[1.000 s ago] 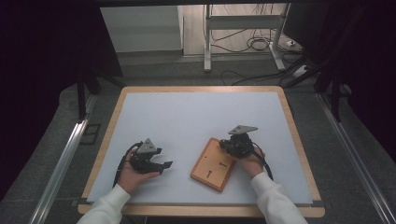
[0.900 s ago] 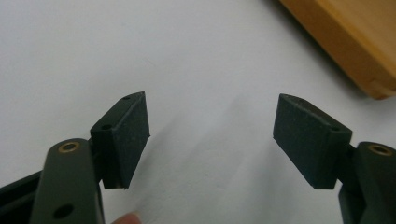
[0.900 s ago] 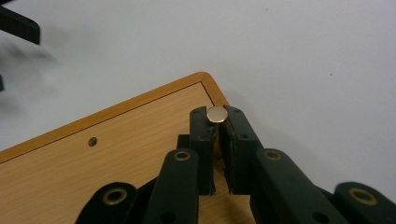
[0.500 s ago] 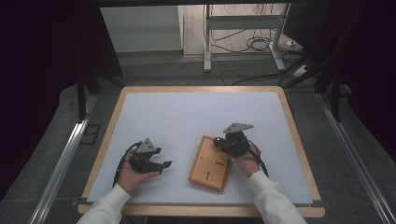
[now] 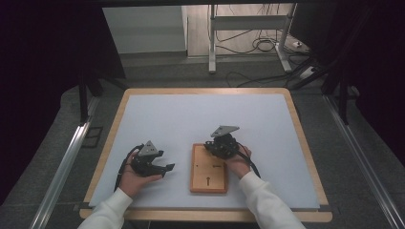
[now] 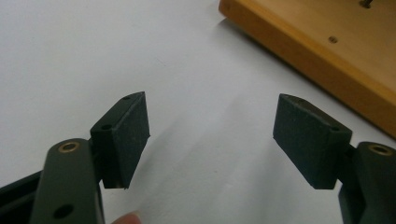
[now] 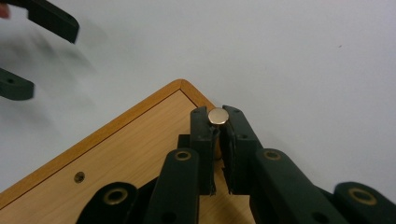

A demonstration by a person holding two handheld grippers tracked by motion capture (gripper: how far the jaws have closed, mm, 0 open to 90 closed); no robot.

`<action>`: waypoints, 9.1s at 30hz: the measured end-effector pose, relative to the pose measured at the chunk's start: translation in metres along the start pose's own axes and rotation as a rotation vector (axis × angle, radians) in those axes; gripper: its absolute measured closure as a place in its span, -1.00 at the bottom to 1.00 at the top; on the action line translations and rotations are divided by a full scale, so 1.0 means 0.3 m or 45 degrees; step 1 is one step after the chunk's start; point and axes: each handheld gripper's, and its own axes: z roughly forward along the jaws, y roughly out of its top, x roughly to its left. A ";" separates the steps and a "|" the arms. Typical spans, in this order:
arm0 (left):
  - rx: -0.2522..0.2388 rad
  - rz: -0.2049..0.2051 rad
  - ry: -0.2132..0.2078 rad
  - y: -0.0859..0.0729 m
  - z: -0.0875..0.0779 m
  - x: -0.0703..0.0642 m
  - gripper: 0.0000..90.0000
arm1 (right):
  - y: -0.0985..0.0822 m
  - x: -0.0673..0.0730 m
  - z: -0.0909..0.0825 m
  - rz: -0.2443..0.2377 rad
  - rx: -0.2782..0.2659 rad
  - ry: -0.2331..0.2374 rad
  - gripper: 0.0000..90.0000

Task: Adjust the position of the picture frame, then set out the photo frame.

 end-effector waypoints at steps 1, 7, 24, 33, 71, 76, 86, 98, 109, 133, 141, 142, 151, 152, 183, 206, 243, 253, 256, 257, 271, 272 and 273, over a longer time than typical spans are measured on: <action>-0.001 -0.003 -0.001 -0.001 0.001 0.002 -0.41 | -0.008 -0.009 0.013 0.016 0.007 0.001 0.86; 0.008 0.003 -0.001 -0.001 0.006 0.002 -0.41 | -0.021 -0.024 0.013 0.025 -0.017 0.005 0.70; -0.003 0.010 -0.001 0.000 0.002 0.002 -0.41 | -0.154 -0.078 -0.262 0.140 -0.088 -0.121 -0.32; -0.002 0.024 0.000 0.000 0.004 0.001 -0.41 | -0.293 -0.059 -0.384 0.150 -0.068 -0.152 -0.42; -0.044 0.089 -0.030 0.060 -0.001 -0.035 -0.40 | -0.388 -0.031 -0.472 0.161 -0.049 -0.198 -0.43; -0.071 0.087 -0.072 0.101 0.011 -0.040 -0.40 | -0.386 -0.027 -0.470 0.162 -0.046 -0.199 -0.43; -0.115 0.096 -0.138 0.182 0.030 -0.050 -0.41 | -0.385 -0.026 -0.474 0.161 -0.050 -0.209 -0.43; -0.109 0.131 -0.183 0.252 0.085 -0.070 -0.50 | -0.387 -0.031 -0.478 0.160 -0.048 -0.231 -0.43; -0.089 0.170 -0.194 0.299 0.137 -0.096 -0.57 | -0.389 -0.035 -0.477 0.171 -0.045 -0.243 -0.45; -0.015 0.192 -0.226 0.357 0.311 -0.108 -0.24 | -0.394 -0.035 -0.468 0.160 -0.024 -0.235 -0.45; -0.011 0.210 -0.257 0.365 0.336 -0.101 -0.08 | -0.396 -0.031 -0.462 0.147 -0.013 -0.235 -0.45; -0.014 0.206 -0.258 0.365 0.340 -0.104 -0.05 | -0.396 -0.031 -0.462 0.146 -0.012 -0.235 -0.45; -0.003 0.208 -0.268 0.360 0.361 -0.110 0.40 | -0.397 -0.030 -0.460 0.141 -0.010 -0.239 -0.45; 0.000 0.208 -0.269 0.359 0.364 -0.112 0.40 | -0.397 -0.030 -0.460 0.141 -0.010 -0.239 -0.45; 0.059 0.108 -0.384 0.380 0.380 -0.074 0.82 | -0.361 0.036 -0.442 0.014 -0.043 -0.218 -0.51; 0.128 0.014 -0.500 0.404 0.395 -0.029 0.79 | -0.315 0.127 -0.394 -0.145 -0.006 -0.200 -0.61; 0.112 -0.057 -0.479 0.412 0.408 -0.007 0.85 | -0.204 0.351 -0.209 -0.574 0.077 -0.390 -0.51; 0.088 -0.026 -0.415 0.415 0.406 -0.013 0.80 | -0.158 0.305 -0.269 -0.567 0.018 -0.408 -0.12; 0.086 -0.029 -0.407 0.416 0.406 -0.013 0.78 | -0.141 0.306 -0.277 -0.608 0.027 -0.410 -0.03; 0.086 -0.028 -0.403 0.416 0.406 -0.013 0.78 | -0.138 0.306 -0.277 -0.613 0.022 -0.411 -0.01; -0.039 -0.026 -0.239 0.386 0.279 0.024 0.00 | -0.104 0.278 -0.298 -0.606 -0.015 -0.416 0.10; -0.042 -0.024 -0.230 0.376 0.267 0.027 -0.05 | -0.104 0.277 -0.299 -0.606 -0.013 -0.416 0.10; -0.047 -0.021 -0.217 0.362 0.251 0.031 -0.05 | -0.104 0.277 -0.299 -0.606 -0.013 -0.416 0.10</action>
